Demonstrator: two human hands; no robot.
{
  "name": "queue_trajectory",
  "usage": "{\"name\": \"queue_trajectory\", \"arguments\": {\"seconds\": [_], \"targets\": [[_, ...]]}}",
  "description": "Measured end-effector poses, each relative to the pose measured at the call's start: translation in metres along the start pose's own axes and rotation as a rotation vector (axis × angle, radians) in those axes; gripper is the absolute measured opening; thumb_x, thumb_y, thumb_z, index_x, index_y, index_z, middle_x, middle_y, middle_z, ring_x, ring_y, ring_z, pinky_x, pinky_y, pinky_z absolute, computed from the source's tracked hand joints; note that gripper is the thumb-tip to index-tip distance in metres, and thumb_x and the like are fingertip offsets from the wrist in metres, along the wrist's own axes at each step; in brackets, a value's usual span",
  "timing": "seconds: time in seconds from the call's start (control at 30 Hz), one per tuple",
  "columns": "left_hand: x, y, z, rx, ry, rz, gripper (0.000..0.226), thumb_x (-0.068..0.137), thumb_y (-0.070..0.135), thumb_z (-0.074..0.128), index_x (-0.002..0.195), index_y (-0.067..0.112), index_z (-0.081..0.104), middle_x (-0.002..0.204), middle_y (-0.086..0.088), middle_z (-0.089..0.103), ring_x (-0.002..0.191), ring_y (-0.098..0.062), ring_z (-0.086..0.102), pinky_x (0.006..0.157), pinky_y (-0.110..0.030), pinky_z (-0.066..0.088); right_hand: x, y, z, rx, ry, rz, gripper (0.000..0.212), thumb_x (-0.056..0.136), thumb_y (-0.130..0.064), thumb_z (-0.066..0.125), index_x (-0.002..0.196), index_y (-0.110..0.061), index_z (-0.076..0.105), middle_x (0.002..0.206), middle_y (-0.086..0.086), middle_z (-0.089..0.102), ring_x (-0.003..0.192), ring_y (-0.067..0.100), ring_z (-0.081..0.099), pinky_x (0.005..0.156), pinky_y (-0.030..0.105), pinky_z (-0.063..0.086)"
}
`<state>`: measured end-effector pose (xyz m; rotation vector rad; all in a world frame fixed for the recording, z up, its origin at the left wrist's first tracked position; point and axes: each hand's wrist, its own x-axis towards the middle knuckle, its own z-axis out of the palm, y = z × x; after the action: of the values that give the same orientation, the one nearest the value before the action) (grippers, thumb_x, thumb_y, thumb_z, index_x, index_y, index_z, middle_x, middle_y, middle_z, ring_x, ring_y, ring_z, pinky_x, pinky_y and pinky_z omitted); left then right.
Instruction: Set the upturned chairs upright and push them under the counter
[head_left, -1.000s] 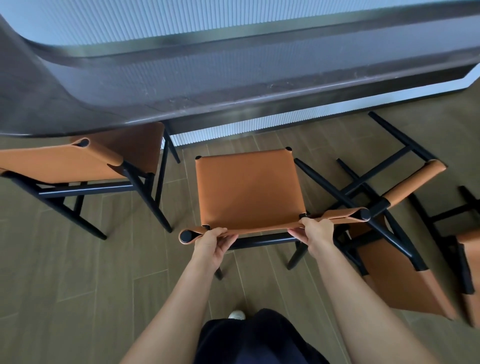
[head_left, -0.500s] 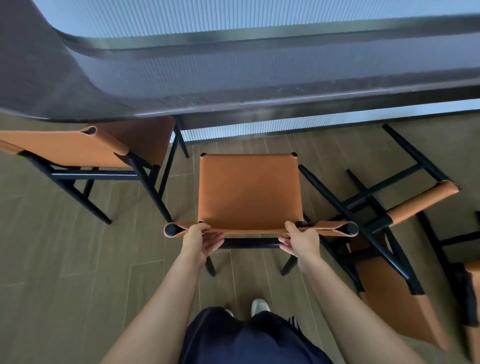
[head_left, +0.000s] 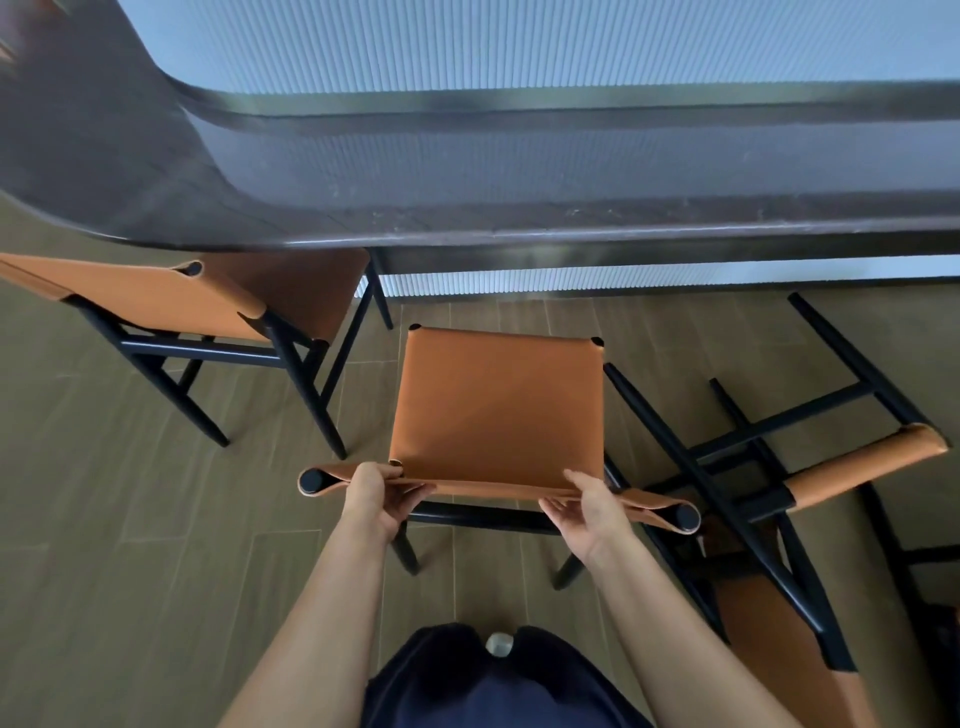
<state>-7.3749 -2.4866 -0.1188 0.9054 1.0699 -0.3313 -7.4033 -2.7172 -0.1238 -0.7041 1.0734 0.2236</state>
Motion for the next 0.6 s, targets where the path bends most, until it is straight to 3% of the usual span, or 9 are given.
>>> {"name": "queue_trajectory", "arguments": {"seconds": [0.1, 0.23, 0.33, 0.5, 0.6], "targets": [[0.001, 0.002, 0.004, 0.008, -0.001, 0.002, 0.025, 0.088, -0.005, 0.044, 0.11, -0.009, 0.054, 0.105, -0.026, 0.065, 0.099, -0.044, 0.065, 0.079, -0.047, 0.057, 0.002, -0.005, 0.005, -0.026, 0.01, 0.0, 0.042, 0.088, -0.001, 0.066, 0.127, -0.005, 0.052, 0.119, 0.016, 0.06, 0.097, 0.028, 0.059, 0.089, 0.043, 0.051], [-0.003, 0.017, 0.017, 0.033, -0.034, 0.023, 0.009, 0.085, -0.006, 0.051, 0.091, -0.008, 0.058, 0.088, -0.025, 0.067, 0.091, -0.044, 0.067, 0.06, -0.042, 0.061, 0.005, -0.02, 0.022, -0.065, 0.035, -0.031, 0.054, 0.085, -0.01, 0.074, 0.133, -0.006, 0.049, 0.128, 0.013, 0.055, 0.108, 0.031, 0.054, 0.102, 0.047, 0.046], [-0.002, 0.034, 0.028, 0.039, -0.05, 0.014, 0.013, 0.083, -0.011, 0.047, 0.088, -0.008, 0.058, 0.088, -0.026, 0.066, 0.083, -0.043, 0.066, 0.053, -0.042, 0.06, 0.006, -0.035, 0.042, -0.11, 0.126, -0.041, 0.063, 0.085, -0.018, 0.075, 0.138, -0.006, 0.042, 0.126, 0.012, 0.051, 0.106, 0.03, 0.053, 0.106, 0.047, 0.043], [-0.003, 0.066, 0.054, 0.056, -0.091, 0.002, 0.015, 0.084, -0.012, 0.042, 0.088, -0.011, 0.057, 0.089, -0.033, 0.064, 0.083, -0.046, 0.066, 0.079, -0.046, 0.058, 0.006, -0.061, 0.074, -0.148, 0.138, -0.088, 0.056, 0.087, -0.003, 0.066, 0.138, -0.005, 0.042, 0.136, 0.015, 0.047, 0.113, 0.032, 0.05, 0.104, 0.047, 0.044], [0.0, 0.087, 0.072, 0.087, -0.118, 0.031, 0.016, 0.084, -0.01, 0.044, 0.093, -0.012, 0.058, 0.089, -0.034, 0.067, 0.085, -0.045, 0.068, 0.074, -0.046, 0.06, 0.007, -0.081, 0.094, -0.177, 0.111, -0.12, 0.042, 0.086, 0.001, 0.059, 0.127, -0.005, 0.049, 0.127, 0.016, 0.052, 0.114, 0.034, 0.053, 0.1, 0.049, 0.048]]}}
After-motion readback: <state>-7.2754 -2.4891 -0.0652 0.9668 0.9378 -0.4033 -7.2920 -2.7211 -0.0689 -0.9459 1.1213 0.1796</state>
